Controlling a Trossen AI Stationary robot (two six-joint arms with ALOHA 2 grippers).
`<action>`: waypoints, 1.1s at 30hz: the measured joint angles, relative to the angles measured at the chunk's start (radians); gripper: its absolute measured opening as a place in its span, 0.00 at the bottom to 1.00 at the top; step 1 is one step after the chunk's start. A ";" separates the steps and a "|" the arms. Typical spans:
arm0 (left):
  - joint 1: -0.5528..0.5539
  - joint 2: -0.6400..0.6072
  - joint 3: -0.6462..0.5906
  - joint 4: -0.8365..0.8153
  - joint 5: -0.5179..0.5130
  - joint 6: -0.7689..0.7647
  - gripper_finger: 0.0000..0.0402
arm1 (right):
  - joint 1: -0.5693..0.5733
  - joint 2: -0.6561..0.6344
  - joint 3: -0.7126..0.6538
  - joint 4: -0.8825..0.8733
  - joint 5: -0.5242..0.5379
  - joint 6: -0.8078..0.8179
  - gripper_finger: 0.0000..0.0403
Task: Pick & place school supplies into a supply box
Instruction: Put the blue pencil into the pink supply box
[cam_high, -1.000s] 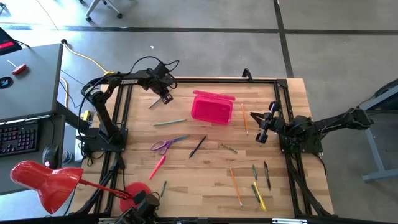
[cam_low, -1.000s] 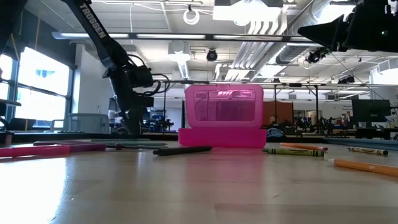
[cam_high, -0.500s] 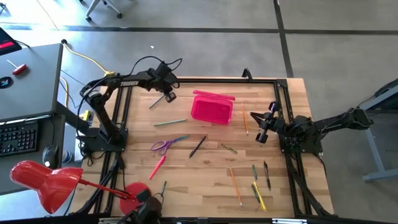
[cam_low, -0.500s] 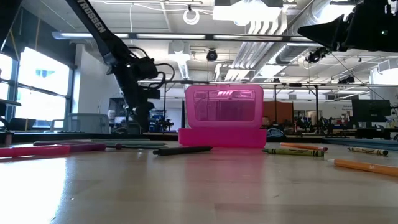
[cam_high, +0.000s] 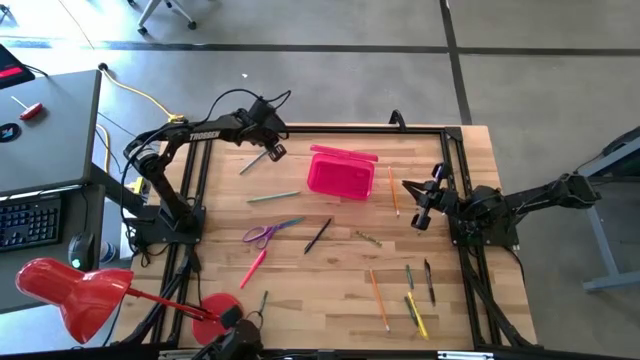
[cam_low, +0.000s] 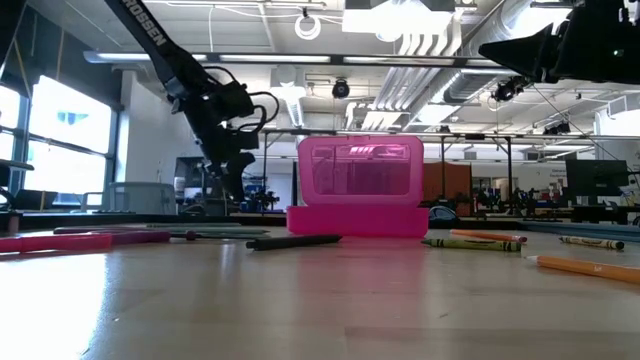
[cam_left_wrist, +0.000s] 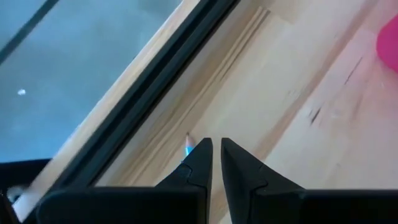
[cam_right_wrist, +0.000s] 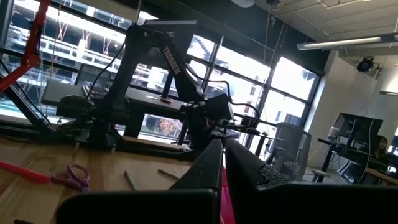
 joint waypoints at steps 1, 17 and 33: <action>0.000 0.000 0.000 0.000 0.001 -0.005 0.17 | 0.000 0.000 0.000 -0.003 0.000 0.000 0.00; 0.000 0.001 0.000 -0.074 -0.111 -0.078 0.46 | 0.000 0.000 0.000 -0.003 0.000 0.000 0.00; 0.013 0.004 -0.103 -0.096 -0.136 -0.153 0.36 | 0.000 0.000 0.000 -0.010 0.000 0.000 0.00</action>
